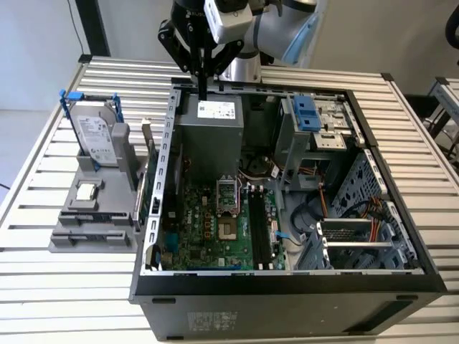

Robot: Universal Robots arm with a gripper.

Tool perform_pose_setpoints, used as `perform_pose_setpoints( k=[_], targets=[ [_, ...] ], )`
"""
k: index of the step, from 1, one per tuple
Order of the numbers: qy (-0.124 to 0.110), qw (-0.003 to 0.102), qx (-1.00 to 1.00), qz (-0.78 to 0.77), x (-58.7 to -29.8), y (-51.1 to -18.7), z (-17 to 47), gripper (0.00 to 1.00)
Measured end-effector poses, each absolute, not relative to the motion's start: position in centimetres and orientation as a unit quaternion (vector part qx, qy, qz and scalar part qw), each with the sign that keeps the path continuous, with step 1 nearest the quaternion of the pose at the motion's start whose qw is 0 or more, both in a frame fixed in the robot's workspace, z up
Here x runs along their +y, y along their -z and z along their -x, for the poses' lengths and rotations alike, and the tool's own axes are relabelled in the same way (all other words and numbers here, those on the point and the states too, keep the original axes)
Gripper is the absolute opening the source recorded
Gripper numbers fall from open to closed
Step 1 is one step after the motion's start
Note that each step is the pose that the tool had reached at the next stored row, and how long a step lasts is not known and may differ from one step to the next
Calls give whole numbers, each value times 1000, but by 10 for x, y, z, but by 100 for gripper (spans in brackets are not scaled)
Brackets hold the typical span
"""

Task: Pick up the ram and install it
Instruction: 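Reach for the ram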

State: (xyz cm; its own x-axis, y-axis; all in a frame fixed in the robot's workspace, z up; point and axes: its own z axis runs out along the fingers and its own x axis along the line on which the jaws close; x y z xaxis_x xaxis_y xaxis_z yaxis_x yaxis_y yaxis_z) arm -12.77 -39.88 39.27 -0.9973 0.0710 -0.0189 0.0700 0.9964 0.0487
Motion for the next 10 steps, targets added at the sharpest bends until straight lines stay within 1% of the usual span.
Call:
perform_pose_setpoints(
  k=[10],
  targets=[
    [-24, 10, 999, -28, -399, -393, 146, 0]
  ],
)
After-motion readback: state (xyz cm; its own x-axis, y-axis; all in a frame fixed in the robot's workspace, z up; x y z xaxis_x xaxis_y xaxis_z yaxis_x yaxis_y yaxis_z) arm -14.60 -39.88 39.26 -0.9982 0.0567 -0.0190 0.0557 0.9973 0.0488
